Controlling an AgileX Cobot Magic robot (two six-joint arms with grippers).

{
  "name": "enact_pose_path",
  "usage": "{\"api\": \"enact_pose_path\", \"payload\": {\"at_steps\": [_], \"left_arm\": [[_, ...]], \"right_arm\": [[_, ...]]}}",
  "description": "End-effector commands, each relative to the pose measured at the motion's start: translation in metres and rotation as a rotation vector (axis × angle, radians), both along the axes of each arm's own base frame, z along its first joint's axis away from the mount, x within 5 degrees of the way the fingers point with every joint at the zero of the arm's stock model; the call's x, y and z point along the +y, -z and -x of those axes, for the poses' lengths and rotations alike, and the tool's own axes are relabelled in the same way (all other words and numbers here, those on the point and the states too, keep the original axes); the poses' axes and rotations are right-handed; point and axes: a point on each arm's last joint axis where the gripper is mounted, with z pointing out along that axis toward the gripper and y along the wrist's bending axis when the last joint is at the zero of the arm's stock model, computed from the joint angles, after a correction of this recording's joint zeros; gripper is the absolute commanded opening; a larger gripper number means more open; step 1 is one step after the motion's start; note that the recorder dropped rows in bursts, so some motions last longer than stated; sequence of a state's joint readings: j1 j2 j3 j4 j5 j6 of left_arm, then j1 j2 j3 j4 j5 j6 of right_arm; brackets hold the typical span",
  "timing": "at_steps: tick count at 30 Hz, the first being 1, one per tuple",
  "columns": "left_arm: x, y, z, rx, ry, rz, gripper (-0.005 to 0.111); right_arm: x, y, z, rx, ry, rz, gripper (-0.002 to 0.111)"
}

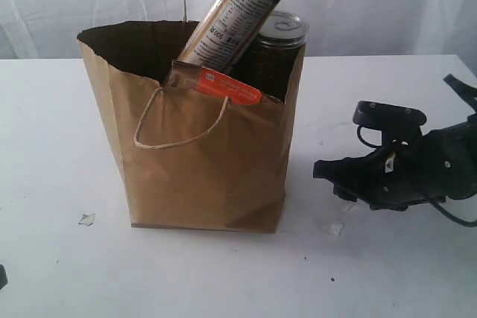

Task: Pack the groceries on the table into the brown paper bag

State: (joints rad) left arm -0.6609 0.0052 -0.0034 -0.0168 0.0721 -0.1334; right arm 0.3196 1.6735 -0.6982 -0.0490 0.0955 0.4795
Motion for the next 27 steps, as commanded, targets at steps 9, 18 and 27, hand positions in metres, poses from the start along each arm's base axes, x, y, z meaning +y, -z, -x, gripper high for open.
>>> {"api": "enact_pose_path", "payload": {"at_steps": [9, 18, 27], "left_arm": [[0.000, 0.001, 0.000, 0.005, 0.001, 0.004, 0.000], [0.000, 0.001, 0.000, 0.005, 0.001, 0.004, 0.000], [0.000, 0.001, 0.000, 0.005, 0.001, 0.004, 0.000]], "right_arm": [[0.001, 0.019, -0.008, 0.055, -0.005, 0.025, 0.046], [0.001, 0.020, -0.008, 0.057, -0.019, 0.035, 0.032], [0.001, 0.013, -0.008, 0.036, -0.019, 0.029, 0.000]]}}
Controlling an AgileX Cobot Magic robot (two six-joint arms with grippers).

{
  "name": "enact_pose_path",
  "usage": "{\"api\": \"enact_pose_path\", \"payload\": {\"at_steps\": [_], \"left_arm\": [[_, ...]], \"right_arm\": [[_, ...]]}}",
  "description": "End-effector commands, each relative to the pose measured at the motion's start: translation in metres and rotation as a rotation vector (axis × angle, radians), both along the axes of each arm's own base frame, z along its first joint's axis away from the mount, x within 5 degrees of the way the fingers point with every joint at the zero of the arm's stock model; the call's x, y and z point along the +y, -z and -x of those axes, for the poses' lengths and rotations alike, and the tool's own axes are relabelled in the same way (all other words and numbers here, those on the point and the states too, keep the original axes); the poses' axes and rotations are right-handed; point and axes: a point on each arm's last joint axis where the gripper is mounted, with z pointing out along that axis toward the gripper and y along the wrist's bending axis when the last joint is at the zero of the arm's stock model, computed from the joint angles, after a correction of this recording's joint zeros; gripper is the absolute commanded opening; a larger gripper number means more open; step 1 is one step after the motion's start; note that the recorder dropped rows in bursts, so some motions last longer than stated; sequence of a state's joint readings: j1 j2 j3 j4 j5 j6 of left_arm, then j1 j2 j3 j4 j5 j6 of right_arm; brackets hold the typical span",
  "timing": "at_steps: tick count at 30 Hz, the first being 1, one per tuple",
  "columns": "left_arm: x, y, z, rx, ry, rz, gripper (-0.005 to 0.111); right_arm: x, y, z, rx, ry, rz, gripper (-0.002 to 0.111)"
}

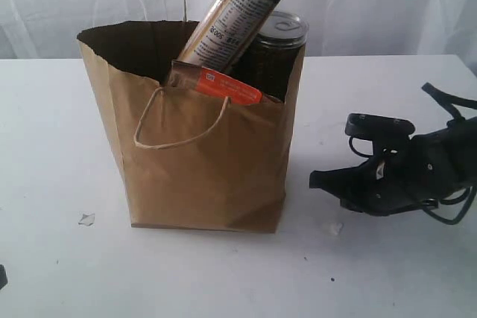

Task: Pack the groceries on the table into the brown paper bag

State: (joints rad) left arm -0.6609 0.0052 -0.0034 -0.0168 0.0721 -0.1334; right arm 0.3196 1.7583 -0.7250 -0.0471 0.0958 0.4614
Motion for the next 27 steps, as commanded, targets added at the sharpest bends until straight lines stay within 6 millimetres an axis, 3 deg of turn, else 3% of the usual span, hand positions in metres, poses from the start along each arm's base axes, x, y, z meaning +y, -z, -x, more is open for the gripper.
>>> {"api": "enact_pose_path", "payload": {"at_steps": [1, 9, 15, 21, 27], "left_arm": [[0.000, 0.001, 0.000, 0.005, 0.001, 0.004, 0.000], [0.000, 0.001, 0.000, 0.005, 0.001, 0.004, 0.000], [0.000, 0.001, 0.000, 0.005, 0.001, 0.004, 0.000], [0.000, 0.001, 0.000, 0.005, 0.001, 0.004, 0.000], [0.000, 0.001, 0.000, 0.005, 0.001, 0.004, 0.000]], "right_arm": [[-0.002, -0.012, 0.000, -0.033, -0.006, -0.003, 0.000], [-0.007, -0.084, 0.015, -0.241, -0.044, -0.033, 0.000], [-0.019, -0.150, 0.051, -0.423, -0.080, -0.042, 0.000], [-0.032, -0.196, 0.089, -0.613, -0.120, -0.038, 0.000], [-0.036, -0.222, 0.115, -0.764, -0.194, -0.029, 0.000]]}}
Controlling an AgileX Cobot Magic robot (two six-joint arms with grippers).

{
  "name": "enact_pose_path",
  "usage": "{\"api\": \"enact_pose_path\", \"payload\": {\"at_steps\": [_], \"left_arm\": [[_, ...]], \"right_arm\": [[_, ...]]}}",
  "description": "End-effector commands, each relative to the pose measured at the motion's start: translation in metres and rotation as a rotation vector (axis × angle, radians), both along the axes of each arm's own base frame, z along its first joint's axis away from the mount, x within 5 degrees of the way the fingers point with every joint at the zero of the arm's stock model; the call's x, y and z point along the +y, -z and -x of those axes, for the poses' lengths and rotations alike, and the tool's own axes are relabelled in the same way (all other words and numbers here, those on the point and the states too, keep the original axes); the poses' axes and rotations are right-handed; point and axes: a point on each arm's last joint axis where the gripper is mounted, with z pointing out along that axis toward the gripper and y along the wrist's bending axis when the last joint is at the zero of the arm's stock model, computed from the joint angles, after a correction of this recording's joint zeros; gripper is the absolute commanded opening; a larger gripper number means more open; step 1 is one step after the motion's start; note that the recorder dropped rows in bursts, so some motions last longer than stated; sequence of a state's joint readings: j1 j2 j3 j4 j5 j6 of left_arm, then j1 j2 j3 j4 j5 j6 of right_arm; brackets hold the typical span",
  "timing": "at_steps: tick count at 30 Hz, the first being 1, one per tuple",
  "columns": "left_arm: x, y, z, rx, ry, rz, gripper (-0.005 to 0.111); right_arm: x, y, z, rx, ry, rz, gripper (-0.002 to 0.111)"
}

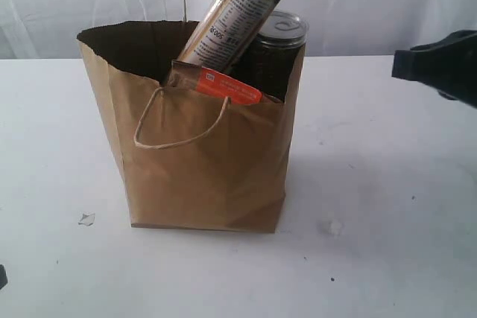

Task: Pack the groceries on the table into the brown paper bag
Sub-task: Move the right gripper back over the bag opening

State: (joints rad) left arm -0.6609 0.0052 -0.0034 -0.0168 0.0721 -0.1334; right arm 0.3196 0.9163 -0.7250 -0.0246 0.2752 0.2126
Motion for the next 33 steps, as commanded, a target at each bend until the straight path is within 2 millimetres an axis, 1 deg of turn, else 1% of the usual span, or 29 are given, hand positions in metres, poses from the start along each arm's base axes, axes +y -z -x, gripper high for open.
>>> {"api": "enact_pose_path", "payload": {"at_steps": [1, 3, 7, 10, 11, 17, 23, 28, 33], "left_arm": [[0.000, 0.001, 0.000, 0.005, 0.001, 0.004, 0.000], [0.000, 0.001, 0.000, 0.005, 0.001, 0.004, 0.000], [0.000, 0.001, 0.000, 0.005, 0.001, 0.004, 0.000], [0.000, 0.001, 0.000, 0.005, 0.001, 0.004, 0.000], [0.000, 0.001, 0.000, 0.005, 0.001, 0.004, 0.000], [0.000, 0.001, 0.000, 0.005, 0.001, 0.004, 0.000], [0.000, 0.001, 0.000, 0.005, 0.001, 0.004, 0.000], [0.000, 0.001, 0.000, 0.005, 0.001, 0.004, 0.000], [0.000, 0.001, 0.000, 0.005, 0.001, 0.004, 0.000]], "right_arm": [[-0.002, -0.015, 0.016, -0.094, -0.048, 0.009, 0.000], [0.001, -0.020, 0.019, -0.103, -0.080, -0.017, 0.000], [0.012, -0.032, 0.021, -0.142, -0.172, 0.021, 0.000], [0.025, -0.041, 0.020, -0.166, -0.240, 0.033, 0.000], [0.032, -0.046, 0.019, -0.175, -0.271, 0.037, 0.000], [0.072, -0.056, 0.010, -0.197, -0.439, 0.096, 0.000], [0.110, -0.068, 0.001, -0.252, -0.568, 0.170, 0.000], [0.138, -0.071, -0.011, -0.256, -0.618, 0.187, 0.000], [0.161, -0.067, -0.026, -0.240, -0.642, 0.197, 0.000]]}}
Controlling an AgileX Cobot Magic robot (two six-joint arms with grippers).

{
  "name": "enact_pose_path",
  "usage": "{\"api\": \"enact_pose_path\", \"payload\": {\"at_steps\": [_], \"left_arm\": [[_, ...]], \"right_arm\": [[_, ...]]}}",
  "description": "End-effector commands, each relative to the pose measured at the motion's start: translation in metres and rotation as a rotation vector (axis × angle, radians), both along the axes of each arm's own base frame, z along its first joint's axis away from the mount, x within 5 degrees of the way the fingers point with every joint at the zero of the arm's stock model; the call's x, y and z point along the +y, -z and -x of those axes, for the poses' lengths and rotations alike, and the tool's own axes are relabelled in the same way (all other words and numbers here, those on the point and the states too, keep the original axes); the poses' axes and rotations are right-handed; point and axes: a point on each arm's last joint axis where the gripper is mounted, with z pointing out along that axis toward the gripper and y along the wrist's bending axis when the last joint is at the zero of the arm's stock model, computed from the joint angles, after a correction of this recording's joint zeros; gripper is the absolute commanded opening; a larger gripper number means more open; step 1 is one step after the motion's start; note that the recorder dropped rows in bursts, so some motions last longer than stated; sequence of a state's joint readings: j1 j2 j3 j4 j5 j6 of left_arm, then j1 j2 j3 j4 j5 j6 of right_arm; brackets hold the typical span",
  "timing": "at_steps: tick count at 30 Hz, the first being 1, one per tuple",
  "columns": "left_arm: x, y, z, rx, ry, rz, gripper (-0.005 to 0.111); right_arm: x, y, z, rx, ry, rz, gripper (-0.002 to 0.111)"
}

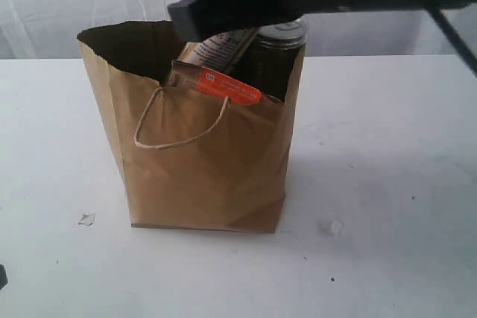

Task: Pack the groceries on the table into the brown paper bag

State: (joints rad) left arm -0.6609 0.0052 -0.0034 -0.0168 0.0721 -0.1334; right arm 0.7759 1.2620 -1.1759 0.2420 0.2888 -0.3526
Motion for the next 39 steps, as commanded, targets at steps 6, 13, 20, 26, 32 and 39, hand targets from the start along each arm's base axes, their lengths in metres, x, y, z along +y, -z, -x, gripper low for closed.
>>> {"api": "enact_pose_path", "payload": {"at_steps": [6, 13, 20, 26, 32, 39], "left_arm": [[0.000, 0.001, 0.000, 0.005, 0.001, 0.004, 0.000], [0.000, 0.001, 0.000, 0.005, 0.001, 0.004, 0.000], [0.000, 0.001, 0.000, 0.005, 0.001, 0.004, 0.000], [0.000, 0.001, 0.000, 0.005, 0.001, 0.004, 0.000], [0.000, 0.001, 0.000, 0.005, 0.001, 0.004, 0.000], [0.000, 0.001, 0.000, 0.005, 0.001, 0.004, 0.000]], "right_arm": [[0.037, 0.019, -0.032, 0.023, -0.020, 0.065, 0.000], [0.053, 0.028, -0.048, 0.043, -0.009, 0.058, 0.000], [0.062, 0.034, -0.047, 0.093, -0.027, 0.056, 0.000], [0.069, 0.035, -0.041, 0.100, -0.053, 0.054, 0.000], [0.071, 0.036, -0.039, 0.106, -0.061, 0.060, 0.000], [0.071, 0.038, -0.037, 0.157, -0.066, 0.052, 0.022]]}}
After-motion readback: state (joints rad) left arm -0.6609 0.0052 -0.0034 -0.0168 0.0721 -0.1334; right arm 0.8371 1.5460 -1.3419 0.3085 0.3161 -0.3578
